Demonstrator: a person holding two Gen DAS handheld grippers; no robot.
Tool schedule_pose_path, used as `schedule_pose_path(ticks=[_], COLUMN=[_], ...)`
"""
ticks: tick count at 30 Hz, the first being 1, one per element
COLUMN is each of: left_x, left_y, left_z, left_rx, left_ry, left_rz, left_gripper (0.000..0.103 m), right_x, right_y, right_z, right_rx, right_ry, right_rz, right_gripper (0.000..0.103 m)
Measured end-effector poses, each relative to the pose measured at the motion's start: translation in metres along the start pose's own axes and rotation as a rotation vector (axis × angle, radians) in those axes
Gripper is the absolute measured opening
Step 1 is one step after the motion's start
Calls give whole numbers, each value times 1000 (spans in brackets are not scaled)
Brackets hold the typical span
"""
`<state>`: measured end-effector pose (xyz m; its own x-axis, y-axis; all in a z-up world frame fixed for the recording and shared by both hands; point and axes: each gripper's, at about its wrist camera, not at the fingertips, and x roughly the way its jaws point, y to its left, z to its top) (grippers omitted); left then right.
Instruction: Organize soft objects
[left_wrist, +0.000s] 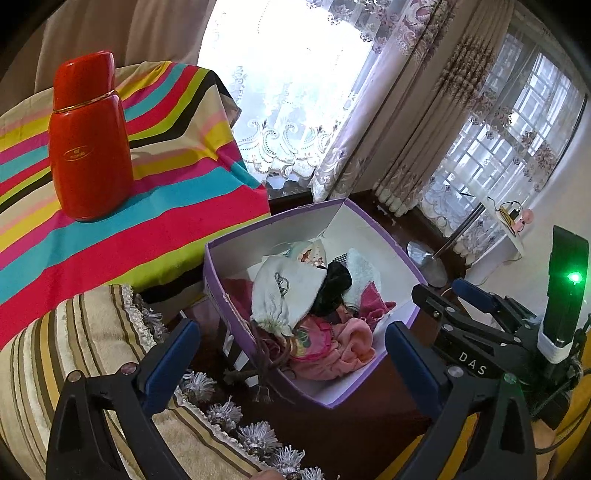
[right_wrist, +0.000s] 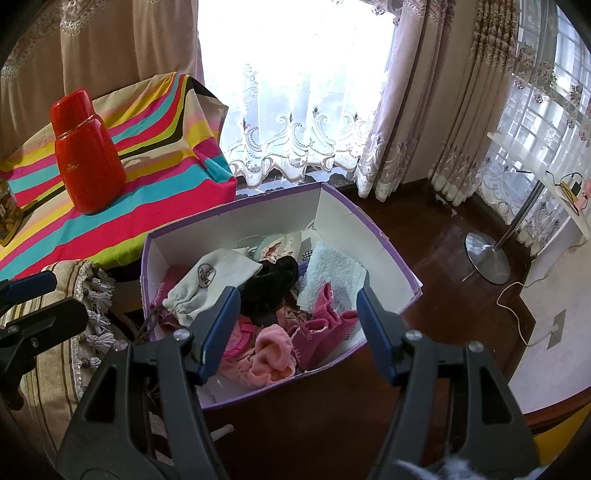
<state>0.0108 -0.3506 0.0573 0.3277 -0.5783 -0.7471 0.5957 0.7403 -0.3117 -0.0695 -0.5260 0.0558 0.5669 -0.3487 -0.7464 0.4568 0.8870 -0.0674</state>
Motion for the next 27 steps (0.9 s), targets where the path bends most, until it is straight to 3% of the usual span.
schedule_pose_path(ticks=[17,27], left_x=[5,12], left_y=[-7,-30], left_z=[0,0], left_rx=[29,117], left_ry=[11,-3], left_rz=[-5,-33], left_gripper=[102,102], right_x=[3,8], right_y=[-3,-10], right_z=[-5,-10], right_rx=[21,57], right_ry=[9,33], right_rz=[2,-8], right_gripper=[72,73])
